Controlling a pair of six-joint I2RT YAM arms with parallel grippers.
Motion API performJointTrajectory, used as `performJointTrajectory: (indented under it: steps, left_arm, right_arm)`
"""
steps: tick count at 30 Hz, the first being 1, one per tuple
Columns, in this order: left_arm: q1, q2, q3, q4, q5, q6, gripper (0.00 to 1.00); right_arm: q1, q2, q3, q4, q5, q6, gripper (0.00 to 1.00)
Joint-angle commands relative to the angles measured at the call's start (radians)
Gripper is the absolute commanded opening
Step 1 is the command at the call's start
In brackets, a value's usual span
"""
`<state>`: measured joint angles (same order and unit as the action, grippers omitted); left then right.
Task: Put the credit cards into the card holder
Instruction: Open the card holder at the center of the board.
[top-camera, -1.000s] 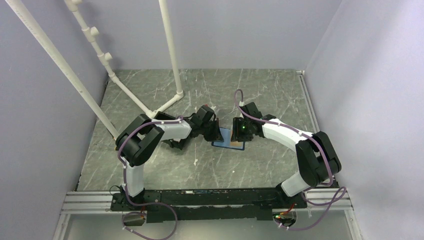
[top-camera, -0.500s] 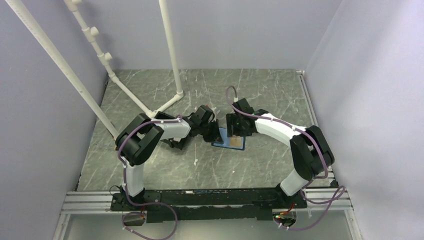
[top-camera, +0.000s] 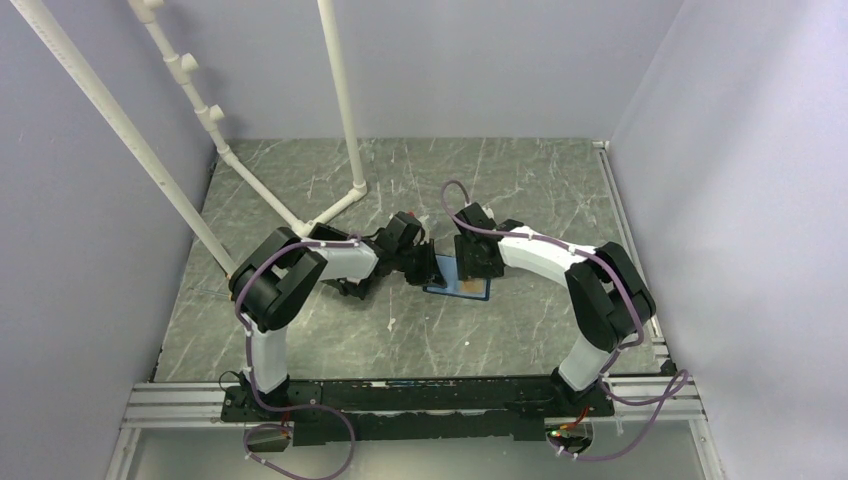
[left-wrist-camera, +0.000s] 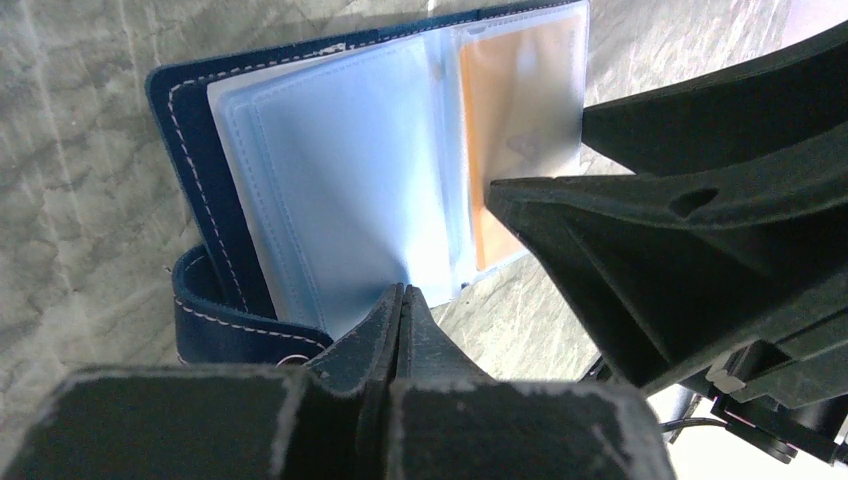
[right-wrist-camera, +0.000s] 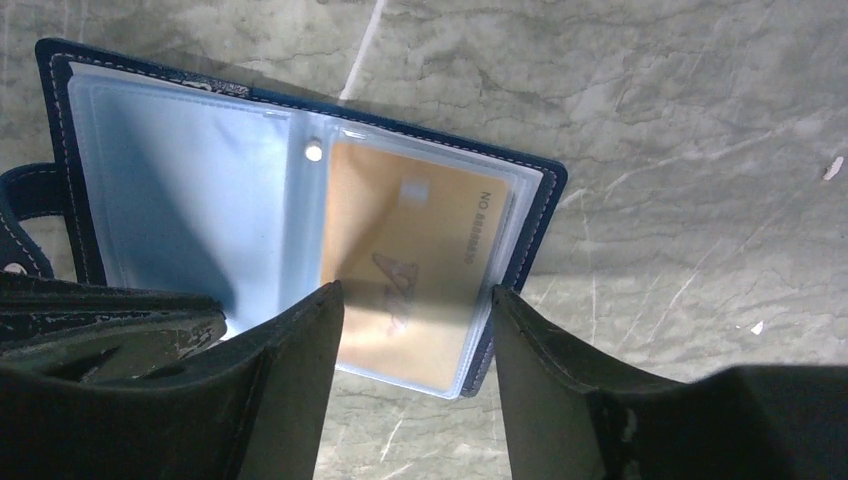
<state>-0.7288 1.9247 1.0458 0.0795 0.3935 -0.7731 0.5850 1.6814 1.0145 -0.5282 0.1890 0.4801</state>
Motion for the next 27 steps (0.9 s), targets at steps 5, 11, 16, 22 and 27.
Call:
performJointTrajectory:
  steps: [5, 11, 16, 22, 27]
  left_arm:
    - [-0.003, -0.026, -0.038, -0.037, -0.030, 0.007, 0.00]
    - [-0.002, 0.005, -0.032, -0.008, 0.001, -0.012, 0.00]
    - [-0.002, 0.017, -0.037, 0.012, 0.017, -0.029, 0.00]
    - [-0.002, 0.015, -0.035, 0.021, 0.027, -0.036, 0.00]
    - [-0.005, 0.006, -0.035, 0.027, 0.032, -0.040, 0.00]
  right_arm:
    - [-0.005, -0.014, -0.026, 0.004, 0.023, -0.001, 0.49]
    - [-0.022, -0.020, -0.050, 0.011, 0.028, -0.016, 0.41]
    - [-0.037, -0.038, -0.071, 0.013, 0.043, -0.026, 0.38]
    - [-0.040, -0.051, -0.071, 0.019, 0.024, -0.032, 0.38]
    - [-0.040, -0.078, -0.052, 0.000, 0.023, -0.030, 0.47]
